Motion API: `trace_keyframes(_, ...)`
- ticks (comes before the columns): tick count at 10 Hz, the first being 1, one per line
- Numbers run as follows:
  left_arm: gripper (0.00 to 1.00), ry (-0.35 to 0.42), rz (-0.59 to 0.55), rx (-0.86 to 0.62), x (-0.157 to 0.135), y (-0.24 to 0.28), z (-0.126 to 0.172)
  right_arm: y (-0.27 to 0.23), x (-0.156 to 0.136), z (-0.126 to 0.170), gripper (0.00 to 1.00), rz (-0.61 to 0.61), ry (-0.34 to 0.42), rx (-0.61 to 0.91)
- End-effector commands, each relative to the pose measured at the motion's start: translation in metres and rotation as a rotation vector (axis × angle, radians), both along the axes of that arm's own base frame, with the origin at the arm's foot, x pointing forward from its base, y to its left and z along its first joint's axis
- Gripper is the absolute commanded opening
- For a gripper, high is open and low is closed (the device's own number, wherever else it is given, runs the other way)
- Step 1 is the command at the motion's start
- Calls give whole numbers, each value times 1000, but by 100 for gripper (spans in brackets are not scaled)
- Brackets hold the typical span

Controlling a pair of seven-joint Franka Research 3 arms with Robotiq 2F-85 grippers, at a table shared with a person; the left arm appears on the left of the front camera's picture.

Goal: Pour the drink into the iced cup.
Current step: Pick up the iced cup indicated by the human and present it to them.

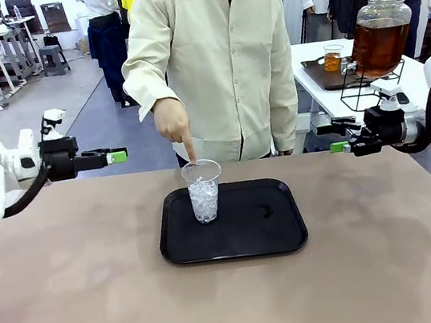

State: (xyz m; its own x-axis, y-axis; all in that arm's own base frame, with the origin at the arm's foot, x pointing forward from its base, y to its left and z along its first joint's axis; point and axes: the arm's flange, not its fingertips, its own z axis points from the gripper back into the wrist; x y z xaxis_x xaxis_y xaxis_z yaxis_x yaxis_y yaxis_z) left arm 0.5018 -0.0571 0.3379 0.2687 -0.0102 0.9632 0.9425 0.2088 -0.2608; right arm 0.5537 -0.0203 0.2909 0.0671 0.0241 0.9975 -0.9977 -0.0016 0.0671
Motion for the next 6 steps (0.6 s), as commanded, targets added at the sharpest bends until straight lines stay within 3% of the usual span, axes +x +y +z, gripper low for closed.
trace_keyframes(1, 100, -170, 0, -16, -7, -11, -17, 2, 0, 4, 100, 1, -6, -2)
trace_keyframes(4, 100, -246, -76, 20, -13, -20, -34, 2, 0, 4, 100, 1, -6, -2)
trace_keyframes(6, 100, -218, -59, 20, -10, -20, -30, 2, 0, 4, 100, 1, -6, -2)
